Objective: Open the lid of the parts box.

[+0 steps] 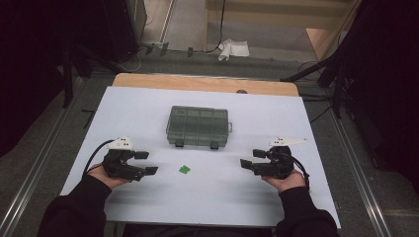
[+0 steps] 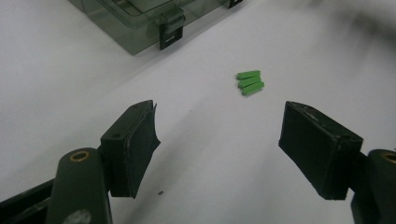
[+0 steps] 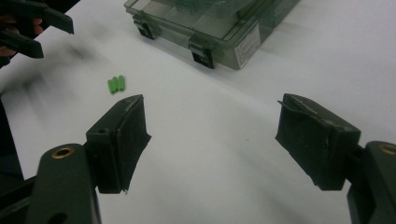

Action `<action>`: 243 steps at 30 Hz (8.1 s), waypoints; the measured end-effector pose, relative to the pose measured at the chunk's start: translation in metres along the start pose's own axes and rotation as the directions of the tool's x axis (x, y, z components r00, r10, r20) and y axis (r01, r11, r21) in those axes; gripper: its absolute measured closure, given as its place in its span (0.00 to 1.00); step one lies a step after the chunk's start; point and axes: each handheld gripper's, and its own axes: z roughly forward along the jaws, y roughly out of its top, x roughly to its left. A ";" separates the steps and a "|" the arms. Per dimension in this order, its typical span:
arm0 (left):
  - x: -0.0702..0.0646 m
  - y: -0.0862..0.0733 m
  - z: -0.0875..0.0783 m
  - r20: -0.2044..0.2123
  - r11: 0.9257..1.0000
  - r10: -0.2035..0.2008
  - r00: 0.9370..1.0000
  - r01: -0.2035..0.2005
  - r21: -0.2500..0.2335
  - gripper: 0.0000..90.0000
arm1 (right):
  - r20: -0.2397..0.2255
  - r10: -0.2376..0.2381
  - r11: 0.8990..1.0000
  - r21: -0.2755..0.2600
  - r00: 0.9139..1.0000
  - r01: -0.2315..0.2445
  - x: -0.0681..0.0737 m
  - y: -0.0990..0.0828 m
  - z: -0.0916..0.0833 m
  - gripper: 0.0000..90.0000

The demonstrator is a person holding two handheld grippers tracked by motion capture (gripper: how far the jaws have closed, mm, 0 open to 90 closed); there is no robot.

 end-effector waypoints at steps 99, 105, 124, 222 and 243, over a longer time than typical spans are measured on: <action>0.023 0.029 0.025 -0.005 0.998 -0.056 0.998 0.056 0.007 0.29 | 0.059 -0.038 0.996 0.080 0.998 0.033 0.001 0.047 0.074 1.00; 0.026 0.031 0.028 0.002 0.998 -0.057 0.998 0.057 0.005 0.29 | 0.055 -0.016 0.997 0.076 0.998 0.012 0.000 0.050 0.074 1.00; 0.028 0.041 0.029 0.009 0.999 -0.020 1.000 0.020 0.032 0.29 | 0.030 0.003 0.998 0.068 1.000 -0.005 0.000 0.065 0.074 1.00; 0.093 0.121 0.061 -0.109 0.993 0.057 0.992 -0.068 -0.093 0.63 | 0.062 0.006 1.000 -0.009 0.998 -0.006 -0.013 0.108 0.060 0.80; 0.092 0.121 0.062 -0.109 0.995 0.048 0.993 -0.058 -0.083 0.63 | 0.068 -0.072 0.992 -0.101 0.995 0.079 -0.037 0.112 0.091 0.56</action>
